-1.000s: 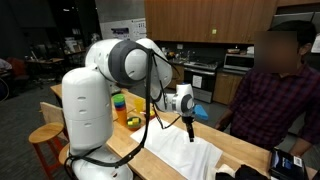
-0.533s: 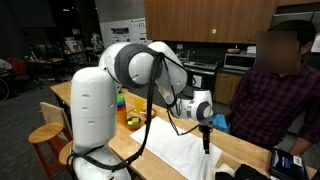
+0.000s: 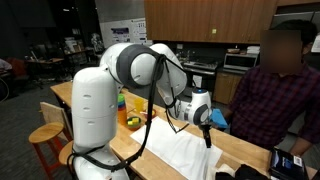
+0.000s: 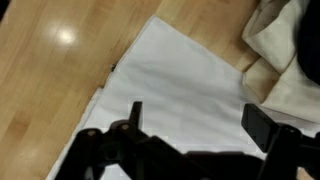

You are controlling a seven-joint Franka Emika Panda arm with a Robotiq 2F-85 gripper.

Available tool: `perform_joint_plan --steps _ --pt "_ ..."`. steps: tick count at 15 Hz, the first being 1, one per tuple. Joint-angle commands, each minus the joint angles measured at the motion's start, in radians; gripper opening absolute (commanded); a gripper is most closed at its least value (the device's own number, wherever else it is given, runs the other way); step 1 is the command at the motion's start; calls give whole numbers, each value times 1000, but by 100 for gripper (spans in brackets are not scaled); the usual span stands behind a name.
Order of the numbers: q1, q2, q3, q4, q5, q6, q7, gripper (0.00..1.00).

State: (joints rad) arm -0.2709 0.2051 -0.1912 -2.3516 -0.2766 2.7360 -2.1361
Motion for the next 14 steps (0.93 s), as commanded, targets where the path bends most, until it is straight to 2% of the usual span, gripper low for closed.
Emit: perform_joint_plan --steps 1,2,4,8,9,10,14 --pt "-88 -1 120 -13 132 17 -272 100" --pt "-19 1 41 -9 79 14 -151 100" --pt "-42 4 78 -10 121 13 -233 100" --pt "-47 4 85 -10 123 13 -250 100" --pt "-34 -9 80 -21 63 31 -281 100" --pt "-32 -20 85 -36 38 62 -327 100" --pt "-38 1 67 -24 -59 68 -483 100"
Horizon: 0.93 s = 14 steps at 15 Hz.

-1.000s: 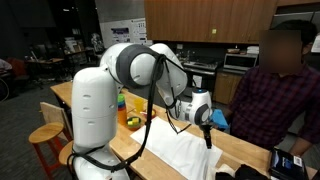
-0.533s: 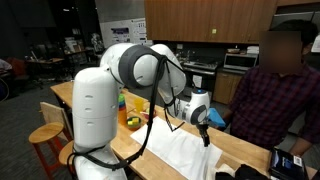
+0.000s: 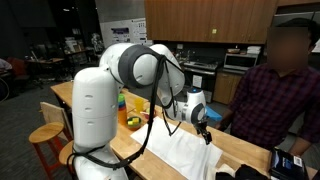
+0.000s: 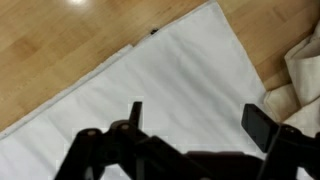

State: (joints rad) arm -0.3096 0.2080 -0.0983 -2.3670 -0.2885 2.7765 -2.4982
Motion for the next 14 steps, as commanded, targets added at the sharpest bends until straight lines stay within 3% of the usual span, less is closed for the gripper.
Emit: perform_joint_plan --steps 1,2,3,5,6,8,10,14 --pt "-4 12 -35 2 -70 33 -167 100" --pt "-9 16 -43 -4 -87 50 -218 100" --pt "-103 34 50 -10 -228 76 -131 100" --pt "-149 85 54 4 -391 131 -106 100" --pt "-145 111 22 16 -456 141 -103 100" --pt "-143 165 -22 40 -485 158 -102 100" --pt "-98 210 -89 44 -427 169 -77 100" --pt "-108 266 -95 67 -321 187 -76 100"
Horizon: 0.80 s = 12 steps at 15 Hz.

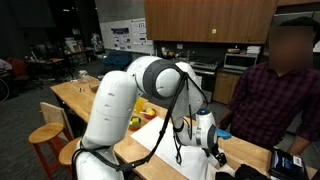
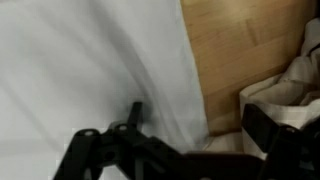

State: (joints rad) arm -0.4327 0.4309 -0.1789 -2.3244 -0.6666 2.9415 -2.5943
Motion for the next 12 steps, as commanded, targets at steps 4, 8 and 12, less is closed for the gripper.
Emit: perform_joint_plan --steps 4,8,12 --pt "31 37 -10 30 146 22 8 62" --pt "62 19 -20 32 181 33 9 31" --pt "72 -5 -9 27 225 32 21 0"
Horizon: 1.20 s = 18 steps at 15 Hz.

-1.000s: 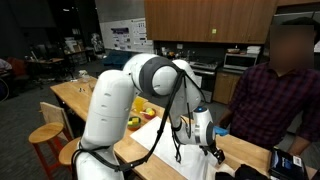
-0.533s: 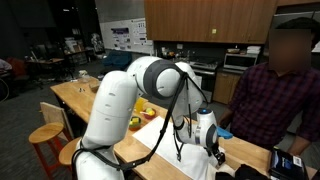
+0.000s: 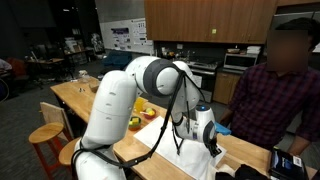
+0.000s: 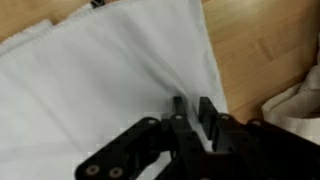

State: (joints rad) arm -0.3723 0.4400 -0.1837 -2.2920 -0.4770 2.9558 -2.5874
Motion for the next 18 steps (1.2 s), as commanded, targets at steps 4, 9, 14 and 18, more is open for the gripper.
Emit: perform_joint_plan --steps 4,9,14,18 --pt "3 -43 22 -12 90 12 16 0" --pt "3 -167 67 -45 148 -26 -5 0" --pt "-42 -317 258 -69 194 -72 -17 0" --pt "-79 -357 517 -58 237 -87 -12 0"
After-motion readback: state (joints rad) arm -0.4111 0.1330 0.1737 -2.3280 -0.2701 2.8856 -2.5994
